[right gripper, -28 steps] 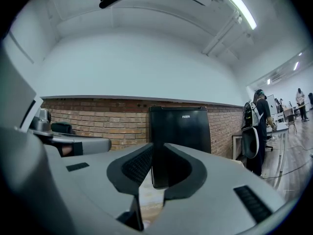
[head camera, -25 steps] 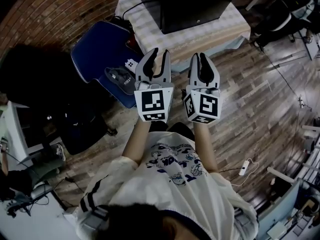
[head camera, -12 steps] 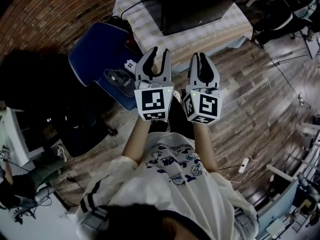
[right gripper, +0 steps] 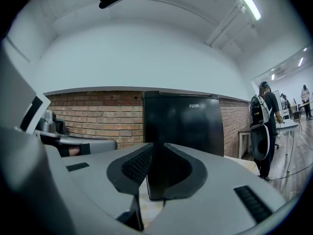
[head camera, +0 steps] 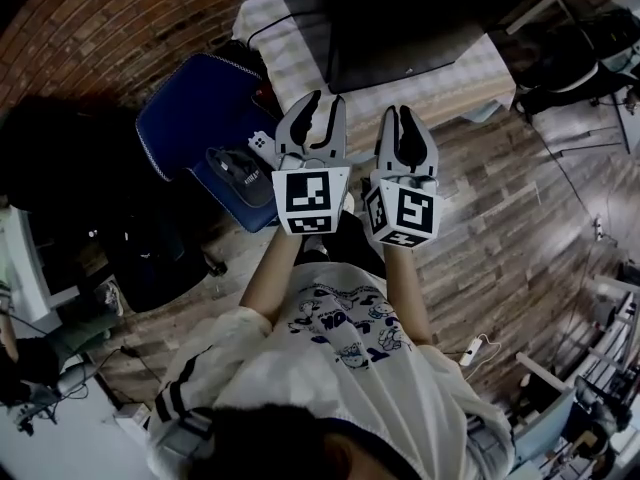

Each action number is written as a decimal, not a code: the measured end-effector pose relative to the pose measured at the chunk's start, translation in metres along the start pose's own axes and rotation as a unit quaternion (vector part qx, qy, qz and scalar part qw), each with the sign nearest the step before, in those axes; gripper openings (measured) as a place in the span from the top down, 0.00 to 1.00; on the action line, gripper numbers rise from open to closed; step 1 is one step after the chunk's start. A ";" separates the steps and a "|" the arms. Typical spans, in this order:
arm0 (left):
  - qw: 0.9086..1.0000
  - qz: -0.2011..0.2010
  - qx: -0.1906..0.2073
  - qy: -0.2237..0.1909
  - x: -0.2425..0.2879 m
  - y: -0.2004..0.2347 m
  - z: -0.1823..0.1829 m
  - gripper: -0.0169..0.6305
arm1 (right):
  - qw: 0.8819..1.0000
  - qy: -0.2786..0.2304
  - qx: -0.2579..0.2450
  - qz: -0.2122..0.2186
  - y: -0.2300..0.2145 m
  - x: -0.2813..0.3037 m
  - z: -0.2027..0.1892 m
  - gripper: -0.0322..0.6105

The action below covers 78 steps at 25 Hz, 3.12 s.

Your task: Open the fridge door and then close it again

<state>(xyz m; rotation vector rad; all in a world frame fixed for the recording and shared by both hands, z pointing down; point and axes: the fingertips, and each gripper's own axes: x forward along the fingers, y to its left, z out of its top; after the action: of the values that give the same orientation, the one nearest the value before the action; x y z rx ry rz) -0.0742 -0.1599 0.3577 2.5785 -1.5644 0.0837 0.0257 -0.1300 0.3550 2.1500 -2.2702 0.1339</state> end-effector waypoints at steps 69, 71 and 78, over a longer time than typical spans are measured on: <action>0.998 -0.055 0.012 0.041 0.152 0.014 -0.011 0.67 | 0.997 0.028 0.017 0.065 -0.065 0.129 -0.009 0.85; 0.997 -0.057 0.012 0.041 0.152 0.014 -0.011 0.67 | 0.998 0.028 0.017 0.061 -0.066 0.127 -0.009 0.85; 0.997 -0.057 0.011 0.042 0.152 0.013 -0.011 0.67 | 0.998 0.030 0.016 0.051 -0.065 0.120 -0.011 0.85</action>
<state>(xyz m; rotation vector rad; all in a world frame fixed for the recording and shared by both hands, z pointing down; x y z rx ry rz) -0.0156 -0.2981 0.3863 2.6373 -1.3926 0.1974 0.0837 -0.2520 0.3772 2.0169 -2.3602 0.2337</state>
